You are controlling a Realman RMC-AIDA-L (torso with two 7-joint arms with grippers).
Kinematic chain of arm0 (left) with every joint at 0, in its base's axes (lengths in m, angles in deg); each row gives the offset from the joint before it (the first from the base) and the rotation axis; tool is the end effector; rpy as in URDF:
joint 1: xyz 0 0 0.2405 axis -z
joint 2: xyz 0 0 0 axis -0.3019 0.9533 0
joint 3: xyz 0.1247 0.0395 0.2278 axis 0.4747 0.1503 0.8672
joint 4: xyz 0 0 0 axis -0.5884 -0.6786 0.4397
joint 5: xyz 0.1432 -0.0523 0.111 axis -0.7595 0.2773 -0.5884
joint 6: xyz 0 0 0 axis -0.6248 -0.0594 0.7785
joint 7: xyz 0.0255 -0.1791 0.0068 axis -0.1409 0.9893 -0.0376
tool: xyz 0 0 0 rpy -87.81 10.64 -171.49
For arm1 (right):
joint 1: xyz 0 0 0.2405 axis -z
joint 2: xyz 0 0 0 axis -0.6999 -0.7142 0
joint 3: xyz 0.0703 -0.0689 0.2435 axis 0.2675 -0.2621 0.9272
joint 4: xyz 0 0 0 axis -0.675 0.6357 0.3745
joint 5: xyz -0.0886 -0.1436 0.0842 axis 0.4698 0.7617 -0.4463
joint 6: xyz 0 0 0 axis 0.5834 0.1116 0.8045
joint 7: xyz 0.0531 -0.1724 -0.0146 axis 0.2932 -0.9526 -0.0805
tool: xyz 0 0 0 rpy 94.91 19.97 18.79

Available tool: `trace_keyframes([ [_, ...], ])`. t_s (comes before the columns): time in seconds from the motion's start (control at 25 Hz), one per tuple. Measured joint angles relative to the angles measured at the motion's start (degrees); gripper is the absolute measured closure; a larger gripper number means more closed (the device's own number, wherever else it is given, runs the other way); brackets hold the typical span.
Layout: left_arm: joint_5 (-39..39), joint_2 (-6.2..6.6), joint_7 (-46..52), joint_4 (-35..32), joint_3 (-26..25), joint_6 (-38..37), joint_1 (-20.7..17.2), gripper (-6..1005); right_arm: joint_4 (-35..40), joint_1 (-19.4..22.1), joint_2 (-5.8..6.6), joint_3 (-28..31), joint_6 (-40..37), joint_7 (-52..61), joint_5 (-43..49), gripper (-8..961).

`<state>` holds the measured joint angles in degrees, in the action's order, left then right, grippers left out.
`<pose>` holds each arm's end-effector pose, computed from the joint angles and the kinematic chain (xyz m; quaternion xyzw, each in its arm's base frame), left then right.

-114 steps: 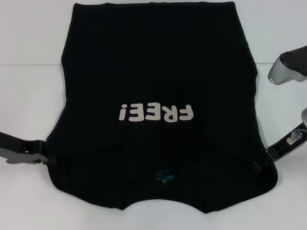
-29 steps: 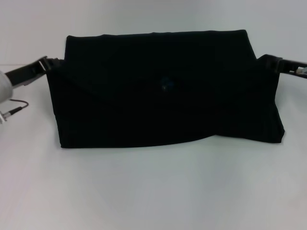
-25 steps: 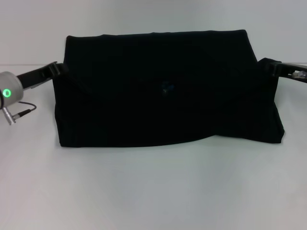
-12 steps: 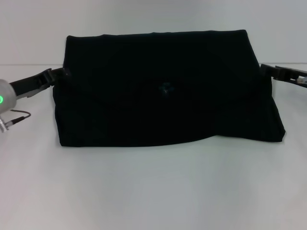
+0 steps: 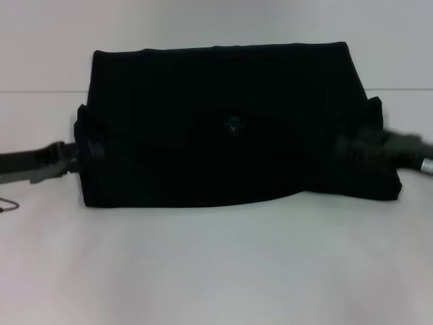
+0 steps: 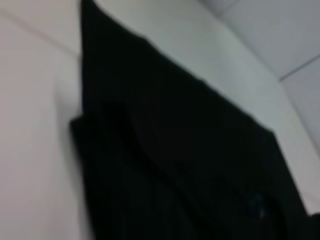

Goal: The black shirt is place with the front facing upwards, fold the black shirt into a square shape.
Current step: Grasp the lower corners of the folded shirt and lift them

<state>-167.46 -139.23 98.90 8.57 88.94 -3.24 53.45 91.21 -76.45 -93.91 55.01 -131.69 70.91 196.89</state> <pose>-0.3189 0.3915 0.0203 -0.7027 -0.6370 -0.2336 0.2143 0.2690 0.3784 -0.0046 -0.8593 0.3495 0.2812 0.2456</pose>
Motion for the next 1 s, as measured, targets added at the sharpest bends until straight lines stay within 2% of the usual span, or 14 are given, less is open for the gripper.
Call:
trace_keyframes([
  [0.16,-0.1,-0.47,0.1,0.0,3.8,1.2,-0.3,215,-0.2,1.5,-1.32,-0.2,-3.8,-3.9,3.4,144],
  [0.32,-0.1,-1.45,0.0,0.1,7.1,3.4,-0.3,218,-0.7,1.9,-2.03,-0.2,-4.2,-4.4,5.2,144],
  [0.44,-0.1,-1.86,-0.3,0.1,7.6,4.1,-0.2,217,-1.0,1.9,-2.14,-0.3,-4.4,-4.4,5.6,143],
  [0.72,-0.1,-1.9,0.0,0.0,10.4,3.1,-0.4,218,-1.5,2.0,-1.94,-0.2,-4.7,-4.3,5.7,144],
  [1.0,-0.5,-1.64,0.3,-0.3,12.8,4.5,-0.4,301,-1.5,2.0,-1.9,0.2,-5.1,-4.0,5.7,148],
])
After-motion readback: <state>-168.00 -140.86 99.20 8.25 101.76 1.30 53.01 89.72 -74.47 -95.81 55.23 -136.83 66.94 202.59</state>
